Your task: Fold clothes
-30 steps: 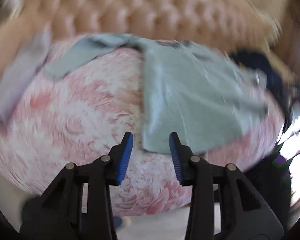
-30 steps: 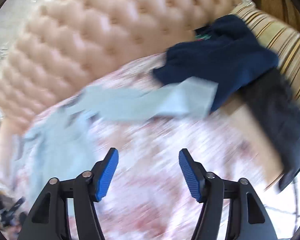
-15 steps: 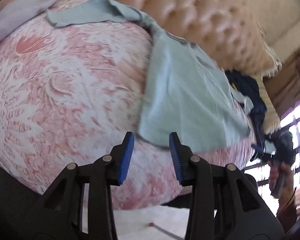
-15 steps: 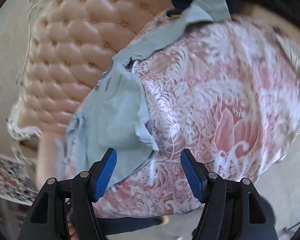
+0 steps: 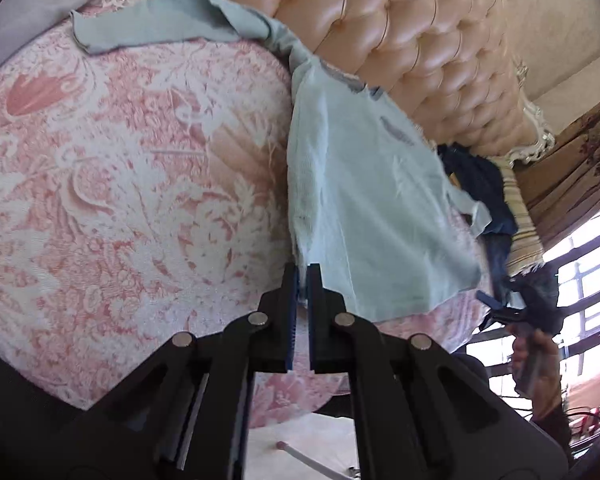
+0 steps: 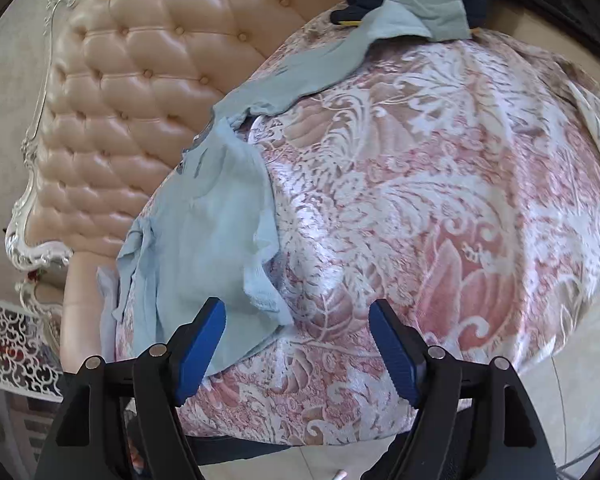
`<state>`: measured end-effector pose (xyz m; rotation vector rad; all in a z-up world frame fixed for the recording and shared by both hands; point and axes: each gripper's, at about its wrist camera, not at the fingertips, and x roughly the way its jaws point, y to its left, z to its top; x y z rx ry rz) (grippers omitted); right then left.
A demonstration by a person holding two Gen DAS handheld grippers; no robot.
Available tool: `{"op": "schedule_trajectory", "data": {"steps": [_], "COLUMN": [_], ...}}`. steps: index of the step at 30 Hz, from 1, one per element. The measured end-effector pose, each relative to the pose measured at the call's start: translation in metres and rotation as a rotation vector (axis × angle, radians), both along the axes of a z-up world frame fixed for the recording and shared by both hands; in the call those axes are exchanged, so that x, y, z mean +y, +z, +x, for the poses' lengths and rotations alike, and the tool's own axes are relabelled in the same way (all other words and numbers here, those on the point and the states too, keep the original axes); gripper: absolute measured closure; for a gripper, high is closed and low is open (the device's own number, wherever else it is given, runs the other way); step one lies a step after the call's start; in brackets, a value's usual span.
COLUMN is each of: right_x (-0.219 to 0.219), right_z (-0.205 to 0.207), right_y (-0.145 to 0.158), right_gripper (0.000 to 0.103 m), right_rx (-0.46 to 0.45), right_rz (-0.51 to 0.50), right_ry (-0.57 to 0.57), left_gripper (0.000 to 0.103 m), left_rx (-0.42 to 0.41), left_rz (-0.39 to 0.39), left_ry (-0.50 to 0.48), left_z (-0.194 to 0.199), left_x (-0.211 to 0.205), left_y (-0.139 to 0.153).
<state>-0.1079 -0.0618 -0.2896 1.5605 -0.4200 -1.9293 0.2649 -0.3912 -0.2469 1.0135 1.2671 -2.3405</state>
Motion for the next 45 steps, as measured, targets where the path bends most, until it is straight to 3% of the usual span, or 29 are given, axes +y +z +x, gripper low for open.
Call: {"op": "schedule_trajectory", "data": {"steps": [2, 8, 9, 10, 11, 18, 21, 24, 26, 27, 28, 30, 34, 36, 38, 39, 44, 45], "right_x": [-0.007, -0.032, -0.036, -0.040, -0.042, -0.040, -0.039, -0.035, -0.031, -0.030, -0.030, -0.030, -0.029, -0.029, -0.031, -0.032, -0.037, -0.036], "right_z": [-0.004, -0.003, -0.002, -0.001, 0.000, 0.012, 0.018, 0.018, 0.019, 0.019, 0.018, 0.017, 0.016, 0.016, 0.018, 0.018, 0.020, 0.020], "right_y": [-0.003, -0.002, -0.002, -0.002, 0.001, 0.029, 0.041, 0.033, 0.026, 0.024, 0.021, 0.017, 0.007, 0.000, -0.005, -0.008, -0.015, -0.016], "right_gripper": [0.022, 0.023, 0.035, 0.085, 0.097, 0.098, 0.098, 0.098, 0.098, 0.097, 0.097, 0.097, 0.098, 0.098, 0.098, 0.098, 0.098, 0.098], "right_rx": [-0.002, 0.012, 0.011, 0.008, 0.011, 0.056, 0.076, 0.047, 0.035, 0.031, 0.029, 0.025, 0.019, 0.016, 0.021, 0.024, 0.024, 0.022], "right_rz": [0.006, -0.004, -0.011, -0.016, -0.018, -0.017, -0.017, -0.014, -0.011, -0.007, -0.001, 0.013, 0.056, 0.085, 0.114, 0.129, 0.151, 0.154], "right_ry": [0.014, 0.090, 0.103, 0.118, 0.123, 0.125, 0.126, 0.113, 0.116, 0.115, 0.112, 0.106, 0.099, 0.103, 0.110, 0.114, 0.126, 0.127], "left_gripper": [0.098, 0.098, 0.098, 0.100, 0.100, 0.100, 0.100, 0.100, 0.089, 0.062, 0.046, 0.046, 0.046, 0.051, 0.075, 0.095, 0.095, 0.090], "left_rx": [0.009, -0.005, -0.008, -0.011, -0.006, -0.003, -0.015, -0.034, -0.045, -0.048, -0.050, -0.066, -0.101, -0.114, -0.139, -0.153, -0.199, -0.211], "left_rz": [0.007, 0.011, 0.018, 0.026, 0.032, 0.043, 0.010, -0.053, -0.105, -0.116, -0.126, -0.181, -0.163, -0.173, -0.188, -0.195, -0.187, -0.203], "left_ry": [0.008, 0.017, 0.022, 0.028, 0.037, 0.065, 0.069, 0.084, 0.070, 0.045, 0.021, -0.025, -0.047, -0.050, -0.069, -0.079, -0.079, -0.082], "left_z": [0.003, 0.007, 0.008, 0.009, 0.013, 0.029, 0.030, 0.030, 0.026, 0.020, 0.015, 0.003, -0.011, -0.015, -0.019, -0.022, -0.027, -0.028], "left_x": [-0.004, -0.005, -0.006, -0.007, -0.008, -0.011, -0.010, -0.009, -0.008, -0.006, -0.004, 0.000, -0.004, -0.004, -0.002, -0.001, -0.002, 0.000], "left_y": [0.003, 0.005, 0.004, 0.004, 0.006, 0.021, 0.022, 0.022, 0.020, 0.017, 0.014, 0.008, -0.011, -0.016, -0.016, -0.016, -0.018, -0.017]}}
